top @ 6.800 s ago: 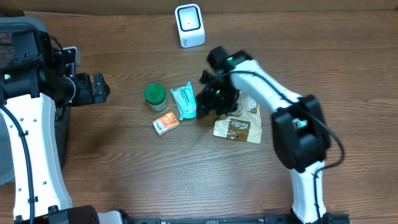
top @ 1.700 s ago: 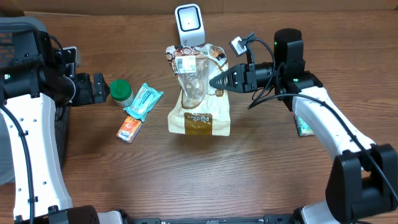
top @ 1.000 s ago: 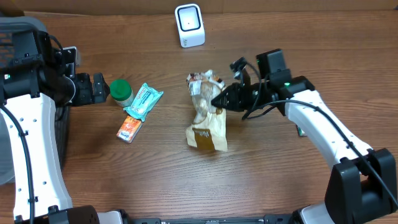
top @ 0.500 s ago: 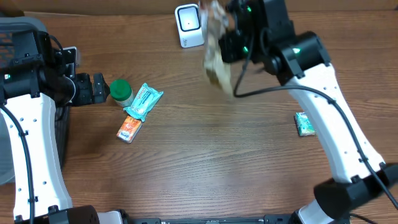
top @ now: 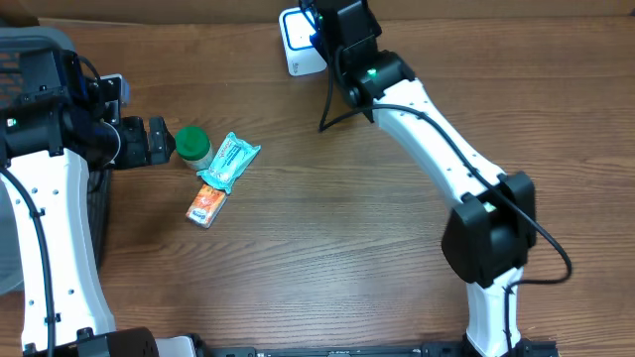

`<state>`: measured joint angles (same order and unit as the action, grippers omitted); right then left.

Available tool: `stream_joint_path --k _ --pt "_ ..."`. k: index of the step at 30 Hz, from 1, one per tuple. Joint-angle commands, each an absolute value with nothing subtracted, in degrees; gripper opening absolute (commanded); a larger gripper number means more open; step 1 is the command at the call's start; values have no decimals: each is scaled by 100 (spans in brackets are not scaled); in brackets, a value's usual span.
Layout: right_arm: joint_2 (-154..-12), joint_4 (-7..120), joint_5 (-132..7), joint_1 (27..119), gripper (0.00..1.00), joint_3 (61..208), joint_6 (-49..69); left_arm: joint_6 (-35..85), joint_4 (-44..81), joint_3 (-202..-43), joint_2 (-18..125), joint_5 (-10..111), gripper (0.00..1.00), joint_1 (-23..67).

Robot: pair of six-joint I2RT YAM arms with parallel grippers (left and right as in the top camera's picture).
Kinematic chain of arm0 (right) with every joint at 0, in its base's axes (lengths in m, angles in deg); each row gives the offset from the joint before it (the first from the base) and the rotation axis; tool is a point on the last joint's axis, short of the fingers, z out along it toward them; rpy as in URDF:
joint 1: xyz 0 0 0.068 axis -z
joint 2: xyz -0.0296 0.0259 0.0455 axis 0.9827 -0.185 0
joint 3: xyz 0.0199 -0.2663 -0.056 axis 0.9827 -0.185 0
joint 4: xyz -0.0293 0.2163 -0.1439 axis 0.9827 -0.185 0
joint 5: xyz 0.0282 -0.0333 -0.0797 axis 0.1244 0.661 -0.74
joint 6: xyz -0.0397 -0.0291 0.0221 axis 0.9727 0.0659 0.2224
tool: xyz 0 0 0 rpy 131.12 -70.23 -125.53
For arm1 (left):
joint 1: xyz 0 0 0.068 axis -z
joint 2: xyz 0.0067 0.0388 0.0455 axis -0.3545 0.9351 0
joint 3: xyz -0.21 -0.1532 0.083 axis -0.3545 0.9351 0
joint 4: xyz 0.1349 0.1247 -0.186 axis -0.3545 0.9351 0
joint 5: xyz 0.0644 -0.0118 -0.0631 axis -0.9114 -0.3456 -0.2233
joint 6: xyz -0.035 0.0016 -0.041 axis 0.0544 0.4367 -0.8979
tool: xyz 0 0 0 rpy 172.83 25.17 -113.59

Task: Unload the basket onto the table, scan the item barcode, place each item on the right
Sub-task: 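Carry the snack bag right and set it down on the table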

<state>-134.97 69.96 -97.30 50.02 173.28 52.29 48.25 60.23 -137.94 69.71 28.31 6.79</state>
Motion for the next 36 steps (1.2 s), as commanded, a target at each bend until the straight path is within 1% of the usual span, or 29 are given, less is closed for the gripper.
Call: stream_joint_path --k 1,9,15,36 --pt "-13864 7475 -10152 4965 4 17396 6258 4912 6021 -13798 6973 2890 100 652" --pt "-14576 8375 -10449 4810 4 17392 8317 4912 6021 -13798 6973 2890 100 652" --pt "-14828 8981 -10891 4722 4 17390 9036 4912 6021 -13798 6973 2890 100 652" --pt "-14849 8515 -11234 4528 4 17390 9331 4912 6021 -13798 6973 2890 100 652"
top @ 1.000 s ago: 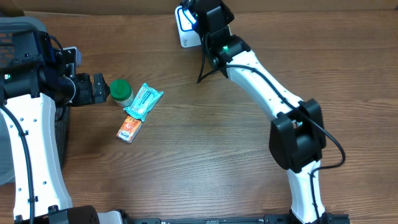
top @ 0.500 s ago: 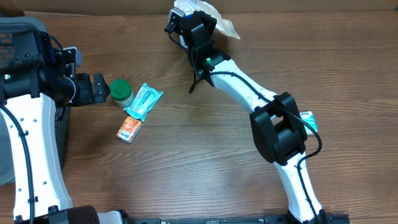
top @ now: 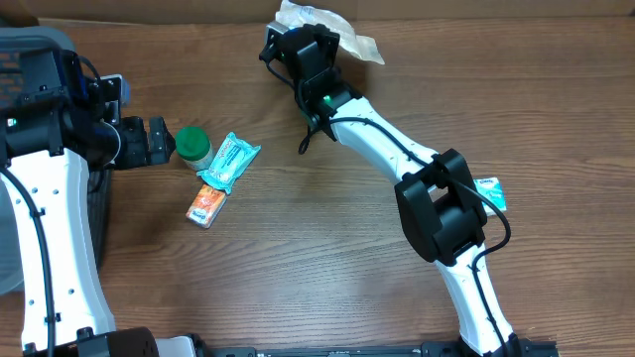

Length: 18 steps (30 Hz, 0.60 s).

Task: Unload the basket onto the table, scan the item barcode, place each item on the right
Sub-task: 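Carry the snack bag right and set it down on the table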

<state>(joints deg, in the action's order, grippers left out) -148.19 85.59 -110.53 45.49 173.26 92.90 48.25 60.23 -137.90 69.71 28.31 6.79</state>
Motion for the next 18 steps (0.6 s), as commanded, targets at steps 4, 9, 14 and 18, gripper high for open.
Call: stream_joint_path --k 4,9,14,18 --pt "-14849 8351 -11267 4528 4 17390 9329 4912 6021 -13798 6973 2890 100 652" --pt "-14849 8338 -11315 4519 4 17390 9322 4912 6021 -13798 6973 2890 100 652" --pt "-14677 8312 -11446 4462 4 17392 8520 4912 6021 -13798 6973 2890 100 652" --pt "-14176 7671 -11411 4379 4 17392 7729 4912 6021 -13798 6973 2890 100 652"
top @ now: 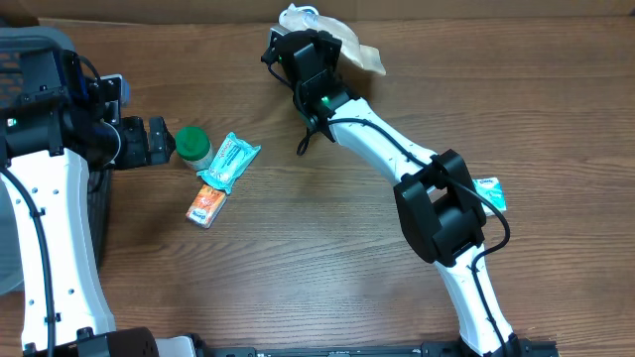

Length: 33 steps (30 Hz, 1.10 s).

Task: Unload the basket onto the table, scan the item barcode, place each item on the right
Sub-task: 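Carry the snack bag right and set it down on the table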

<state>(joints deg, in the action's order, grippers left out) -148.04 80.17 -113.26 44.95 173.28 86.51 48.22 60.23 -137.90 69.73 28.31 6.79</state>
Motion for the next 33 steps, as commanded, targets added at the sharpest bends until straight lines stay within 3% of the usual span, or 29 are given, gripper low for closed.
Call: stream_joint_path --k 1,11,15,19,22,28,33 --pt "-13995 7405 -11326 4355 4 17392 7423 4912 6021 -13798 6973 2890 100 652" --pt "-11704 3383 -8211 4639 4 17392 3301 4912 6021 -13798 6973 2890 100 652" --pt "-11210 1584 -7249 5457 4 17392 3008 4912 6021 -13798 6973 2890 100 652" --pt "-11223 616 -7201 6344 4 17160 2645 4912 6021 -13798 6973 2890 100 652" --pt "-11223 736 -6745 7109 4 16640 2632 4912 6021 -13798 6973 2890 100 652" --pt "-11226 2270 -5035 8857 4 15090 2573 4912 6021 -13798 6973 2890 99 652" --pt "-11226 2959 -4843 9913 4 14249 2160 4912 6021 -13798 6973 2890 100 652"
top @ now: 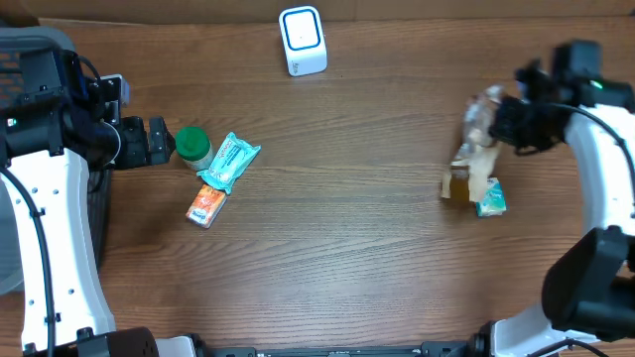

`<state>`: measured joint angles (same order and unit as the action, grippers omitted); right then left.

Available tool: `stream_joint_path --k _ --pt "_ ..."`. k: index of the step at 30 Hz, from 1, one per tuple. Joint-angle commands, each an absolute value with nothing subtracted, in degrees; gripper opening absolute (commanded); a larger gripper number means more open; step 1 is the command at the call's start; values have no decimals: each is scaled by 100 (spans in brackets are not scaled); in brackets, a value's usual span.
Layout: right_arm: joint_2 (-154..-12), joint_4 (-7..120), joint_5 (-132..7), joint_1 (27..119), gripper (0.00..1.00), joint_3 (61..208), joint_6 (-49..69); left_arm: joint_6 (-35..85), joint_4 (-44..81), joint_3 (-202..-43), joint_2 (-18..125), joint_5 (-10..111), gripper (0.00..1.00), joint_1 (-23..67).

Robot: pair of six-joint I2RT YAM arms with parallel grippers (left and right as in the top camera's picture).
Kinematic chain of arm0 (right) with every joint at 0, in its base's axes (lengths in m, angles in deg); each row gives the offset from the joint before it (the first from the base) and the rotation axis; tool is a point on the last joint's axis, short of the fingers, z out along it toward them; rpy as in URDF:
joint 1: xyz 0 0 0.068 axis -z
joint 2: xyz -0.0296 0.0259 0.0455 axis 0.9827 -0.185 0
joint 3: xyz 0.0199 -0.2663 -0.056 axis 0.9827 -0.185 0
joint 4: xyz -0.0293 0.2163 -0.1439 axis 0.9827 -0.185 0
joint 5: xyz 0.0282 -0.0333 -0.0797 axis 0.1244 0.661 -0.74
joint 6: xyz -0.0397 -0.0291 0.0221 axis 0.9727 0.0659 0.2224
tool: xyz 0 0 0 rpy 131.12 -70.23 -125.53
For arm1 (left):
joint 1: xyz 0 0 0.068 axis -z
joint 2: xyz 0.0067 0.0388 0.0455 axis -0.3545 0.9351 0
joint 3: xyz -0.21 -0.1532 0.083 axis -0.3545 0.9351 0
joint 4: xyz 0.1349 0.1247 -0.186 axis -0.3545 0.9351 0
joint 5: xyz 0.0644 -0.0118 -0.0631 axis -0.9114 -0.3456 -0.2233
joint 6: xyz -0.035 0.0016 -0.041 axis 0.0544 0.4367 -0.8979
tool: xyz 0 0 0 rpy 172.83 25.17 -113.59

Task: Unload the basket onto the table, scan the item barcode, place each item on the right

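The white, blue-rimmed scanner (302, 41) stands uncovered at the back middle of the table. My right gripper (503, 124) is far right, shut on a clear plastic bag (474, 149) with brownish contents. The bag is blurred and hangs down toward the table. Just beneath its lower end lies a small teal packet (490, 198). My left gripper (161, 141) is at the left, its tips beside a green-capped jar (192, 146). Whether it is open or shut does not show.
A teal pouch (229, 161) and an orange packet (206, 205) lie right of the jar. A dark basket (20, 59) stands at the far left edge behind the left arm. The table's back edge runs just behind the scanner.
My right gripper has gone from over the scanner at the back to the far right side, with the clear bag in it. The scanner now shows. The left arm has not moved.
My right gripper first hovered over the scanner with the scanner still in view. Then, twice, it held the clear bag over the scanner at the back edge, hiding it. Now the bag hangs at the right, over the small teal packet. The left side stayed unchanged.
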<state>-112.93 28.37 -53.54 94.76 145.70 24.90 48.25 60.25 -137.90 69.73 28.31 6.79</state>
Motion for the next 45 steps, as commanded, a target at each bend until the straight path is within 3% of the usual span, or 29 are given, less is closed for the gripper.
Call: stream_joint_path --k 1,5,9,10,18,30,40,45 --pt "-11226 2963 -4845 10042 5 14174 2055 4912 6021 -13798 6973 2890 100 652" --pt "-11228 2754 -4725 10475 38 14089 1644 4912 6021 -13798 6973 2890 100 655" --pt "-11226 2566 -4655 10530 93 14113 1644 4912 6021 -13798 6973 2890 100 652" --pt "-11226 2555 -4631 10508 100 14142 1640 4912 6021 -13798 6973 2890 100 652" --pt "-11171 1825 -4487 9933 100 14966 1629 4912 6021 -13798 6973 2890 100 652" --pt "-11396 2362 -4729 7738 100 15081 1581 4912 6021 -13798 6973 2890 100 652" --pt "-11846 3046 -4749 7218 93 15075 892 4914 6012 -13798 6973 2890 100 652" --pt "-11964 3062 -5075 7024 92 15075 896 4888 5306 -13798 6973 2916 100 655"
